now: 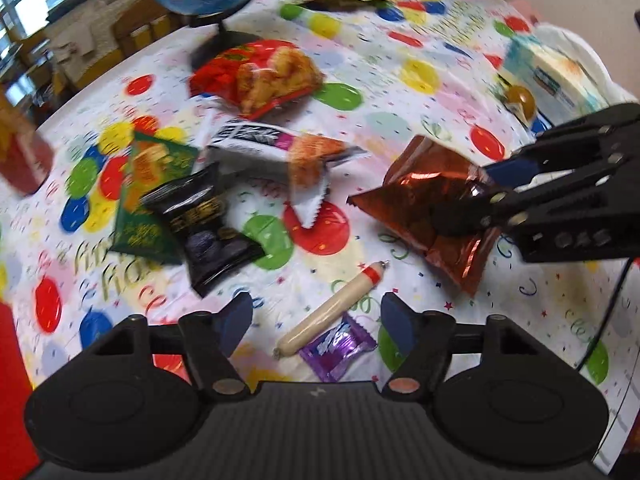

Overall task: Organize snacks
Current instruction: 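Grasp the red-brown foil bag with the right tool while the left tool grasps the wafer stick, then carry the foil bag and wafer stick into the box and open both tools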

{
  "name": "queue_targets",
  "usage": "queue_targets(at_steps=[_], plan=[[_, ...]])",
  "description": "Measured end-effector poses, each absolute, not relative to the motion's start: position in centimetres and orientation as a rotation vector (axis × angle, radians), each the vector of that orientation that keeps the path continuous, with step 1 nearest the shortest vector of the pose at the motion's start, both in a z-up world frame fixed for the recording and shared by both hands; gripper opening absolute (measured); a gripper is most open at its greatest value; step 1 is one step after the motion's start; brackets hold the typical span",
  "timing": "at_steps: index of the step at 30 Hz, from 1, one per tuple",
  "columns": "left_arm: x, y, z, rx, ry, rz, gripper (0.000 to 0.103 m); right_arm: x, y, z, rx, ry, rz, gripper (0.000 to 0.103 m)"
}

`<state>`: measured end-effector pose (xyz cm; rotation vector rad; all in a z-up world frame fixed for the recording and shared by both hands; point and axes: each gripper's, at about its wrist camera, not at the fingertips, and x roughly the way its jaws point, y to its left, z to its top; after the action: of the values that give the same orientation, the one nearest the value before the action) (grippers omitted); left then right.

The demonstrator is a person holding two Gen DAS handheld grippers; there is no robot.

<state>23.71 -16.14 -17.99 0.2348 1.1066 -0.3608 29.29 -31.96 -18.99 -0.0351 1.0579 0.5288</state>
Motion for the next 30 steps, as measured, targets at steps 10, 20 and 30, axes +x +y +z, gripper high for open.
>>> queue_targets(at_steps=[10, 20, 30], plan=[[24.5, -17.5, -19.2, 0.309, 1.105, -0.432, 0.046, 28.1, -33.6, -18.6, 0.065, 1.052, 0.484, 0.032], [25.0, -15.8, -19.1, 0.205, 1.128, -0.390, 0.010, 26.9, -33.9, -18.2, 0.102, 1.044, 0.435, 0.032], [24.2, -10.5, -17.7, -0.020, 1.159, -0.209, 0.010, 24.5, -33.4, -16.1, 0.102, 1.024, 0.376, 0.032]])
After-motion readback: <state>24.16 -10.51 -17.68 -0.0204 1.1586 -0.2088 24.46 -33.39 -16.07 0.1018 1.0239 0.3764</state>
